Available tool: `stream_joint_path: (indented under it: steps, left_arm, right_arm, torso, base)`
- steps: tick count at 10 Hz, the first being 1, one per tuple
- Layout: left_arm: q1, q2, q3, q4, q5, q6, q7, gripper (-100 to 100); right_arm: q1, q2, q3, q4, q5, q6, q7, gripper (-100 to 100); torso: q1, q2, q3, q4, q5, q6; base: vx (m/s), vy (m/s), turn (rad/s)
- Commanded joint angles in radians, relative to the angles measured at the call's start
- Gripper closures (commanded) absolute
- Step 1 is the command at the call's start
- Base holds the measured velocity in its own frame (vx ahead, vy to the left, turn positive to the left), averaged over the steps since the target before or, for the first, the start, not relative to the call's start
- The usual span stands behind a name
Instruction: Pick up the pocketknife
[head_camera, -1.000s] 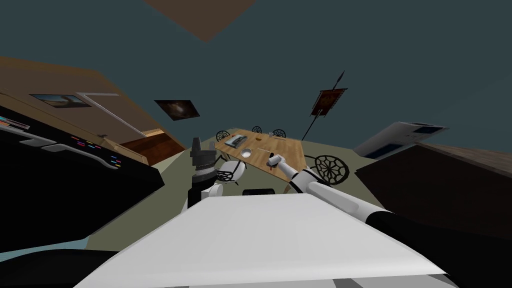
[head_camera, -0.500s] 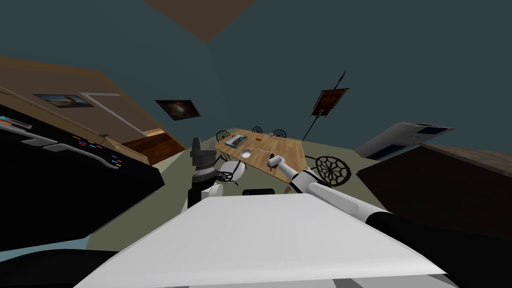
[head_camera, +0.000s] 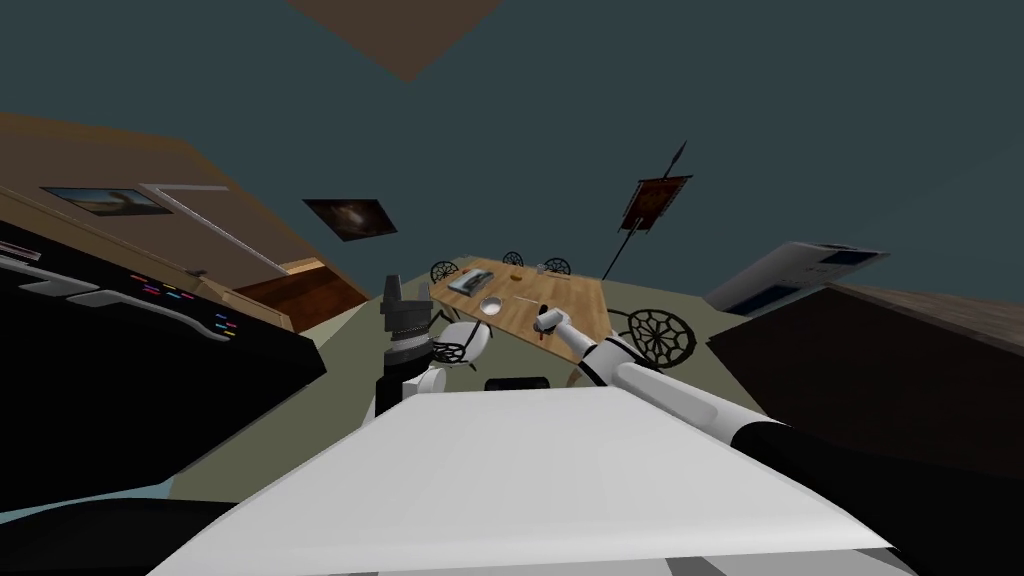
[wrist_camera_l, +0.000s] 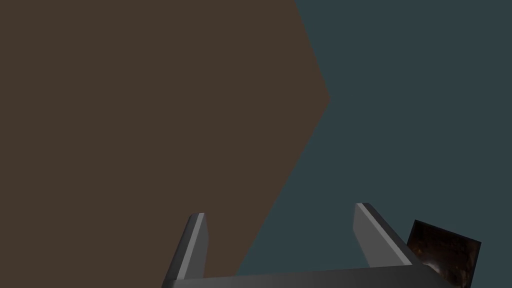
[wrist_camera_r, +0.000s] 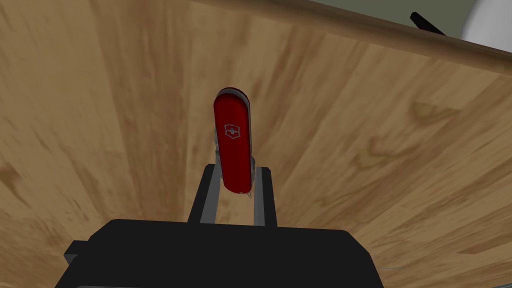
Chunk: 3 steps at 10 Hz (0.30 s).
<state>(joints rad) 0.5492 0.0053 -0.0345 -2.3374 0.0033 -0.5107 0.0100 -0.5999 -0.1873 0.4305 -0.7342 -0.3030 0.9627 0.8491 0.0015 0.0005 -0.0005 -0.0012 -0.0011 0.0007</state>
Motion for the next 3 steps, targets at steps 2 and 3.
stream_joint_path:
  steps: [2,3]
  left_arm:
    - [0.0,0.0,0.0,0.0,0.0,0.0,0.0,0]
    - [0.0,0.0,0.0,0.0,0.0,0.0,0.0,0]
  right_arm:
    - [-0.011,-0.003,0.0,-0.005,-0.007,0.015,0.005,100]
    - [-0.012,-0.003,0.0,-0.005,-0.008,0.018,0.007,0]
  torso:
    - [0.0,0.001,0.0,0.0,0.0,0.0]
    - [0.0,-0.001,-0.001,0.0,0.0,0.0]
  base:
    - [-0.047,0.017,-0.031]
    - [-0.006,0.002,0.001]
